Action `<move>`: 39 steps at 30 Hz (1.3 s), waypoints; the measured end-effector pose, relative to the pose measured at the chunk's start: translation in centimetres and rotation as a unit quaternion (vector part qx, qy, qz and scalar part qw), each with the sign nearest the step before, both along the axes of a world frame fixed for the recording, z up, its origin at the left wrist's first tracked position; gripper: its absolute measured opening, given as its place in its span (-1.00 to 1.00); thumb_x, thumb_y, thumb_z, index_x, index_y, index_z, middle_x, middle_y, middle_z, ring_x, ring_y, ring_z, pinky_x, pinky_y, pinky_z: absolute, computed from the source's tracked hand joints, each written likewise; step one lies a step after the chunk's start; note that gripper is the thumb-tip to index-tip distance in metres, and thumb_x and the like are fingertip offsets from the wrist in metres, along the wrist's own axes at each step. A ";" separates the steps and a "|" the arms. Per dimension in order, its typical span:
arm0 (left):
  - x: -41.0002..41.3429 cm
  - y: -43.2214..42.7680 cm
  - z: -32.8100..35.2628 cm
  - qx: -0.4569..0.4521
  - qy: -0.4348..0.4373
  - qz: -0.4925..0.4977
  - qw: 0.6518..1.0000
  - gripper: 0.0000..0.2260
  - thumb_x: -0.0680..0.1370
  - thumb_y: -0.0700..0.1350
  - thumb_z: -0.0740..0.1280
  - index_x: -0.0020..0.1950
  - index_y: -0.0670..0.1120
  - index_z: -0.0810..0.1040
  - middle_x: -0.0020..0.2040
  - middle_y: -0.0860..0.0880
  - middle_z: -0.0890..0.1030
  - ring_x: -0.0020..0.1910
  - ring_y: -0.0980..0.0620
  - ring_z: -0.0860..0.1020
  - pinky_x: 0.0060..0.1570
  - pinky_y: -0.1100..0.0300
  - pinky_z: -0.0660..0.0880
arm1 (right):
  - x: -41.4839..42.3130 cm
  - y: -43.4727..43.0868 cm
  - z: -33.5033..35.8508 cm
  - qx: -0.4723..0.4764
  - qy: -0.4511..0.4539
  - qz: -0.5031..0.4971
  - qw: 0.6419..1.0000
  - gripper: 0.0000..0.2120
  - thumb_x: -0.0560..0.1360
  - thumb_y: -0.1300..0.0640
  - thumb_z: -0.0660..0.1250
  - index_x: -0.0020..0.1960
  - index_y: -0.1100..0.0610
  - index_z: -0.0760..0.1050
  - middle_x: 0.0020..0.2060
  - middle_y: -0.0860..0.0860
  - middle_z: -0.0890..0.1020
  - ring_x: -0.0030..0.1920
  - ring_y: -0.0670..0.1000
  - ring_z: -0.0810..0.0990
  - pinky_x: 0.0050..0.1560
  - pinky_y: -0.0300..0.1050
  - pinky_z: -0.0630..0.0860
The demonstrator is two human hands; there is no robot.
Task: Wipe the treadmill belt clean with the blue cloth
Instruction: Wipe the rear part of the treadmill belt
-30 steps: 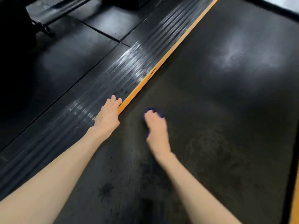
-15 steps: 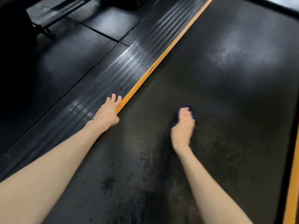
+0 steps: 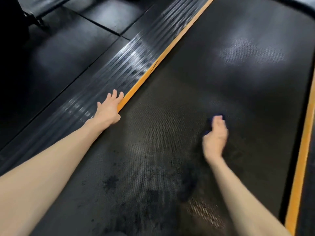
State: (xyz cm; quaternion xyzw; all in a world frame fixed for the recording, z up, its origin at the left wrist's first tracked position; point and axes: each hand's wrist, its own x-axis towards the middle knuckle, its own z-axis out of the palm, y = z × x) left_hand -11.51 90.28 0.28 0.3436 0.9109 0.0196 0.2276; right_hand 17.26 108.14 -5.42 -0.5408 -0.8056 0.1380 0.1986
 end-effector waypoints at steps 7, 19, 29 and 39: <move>0.2 -0.3 -0.2 0.009 0.014 0.005 1.000 -0.18 0.44 -0.44 0.22 0.54 0.05 -0.09 0.55 0.00 -0.13 0.53 -0.04 -0.08 0.43 -0.17 0.04 | -6.2 -20.9 -0.3 0.035 -0.058 0.553 0.831 -0.55 0.50 0.18 0.20 0.39 0.14 0.37 0.37 0.06 0.41 0.35 0.07 0.38 0.34 -0.02 0.27; 0.2 0.0 -0.4 0.023 0.017 -0.001 1.000 -0.17 0.42 -0.44 0.26 0.55 -0.01 -0.07 0.55 -0.06 -0.11 0.52 -0.07 -0.08 0.41 -0.25 0.03 | -2.7 -13.1 1.4 -0.117 0.042 0.196 0.973 -0.37 0.24 0.52 0.32 0.27 0.19 0.39 0.22 0.21 0.42 0.22 0.25 0.39 0.22 0.15 0.42; -0.5 -1.5 -0.8 0.049 0.015 -0.008 0.999 -0.26 0.48 -0.36 0.27 0.54 0.05 0.01 0.55 0.02 -0.03 0.51 -0.07 0.07 0.44 -0.16 0.09 | -0.5 2.3 -1.1 0.006 -0.050 0.229 0.972 -0.35 0.29 0.51 0.26 0.37 0.28 0.38 0.37 0.22 0.40 0.34 0.26 0.40 0.36 0.13 0.29; -0.2 -2.0 -1.2 0.070 0.033 -0.012 0.997 -0.30 0.49 -0.35 0.25 0.53 0.05 0.05 0.55 0.03 0.00 0.50 -0.10 0.11 0.41 -0.16 0.14 | -10.0 -12.1 0.3 -0.009 -0.097 0.683 0.724 -0.47 0.48 0.30 0.02 0.45 0.18 0.29 0.43 0.09 0.33 0.45 0.11 0.26 0.43 0.00 0.07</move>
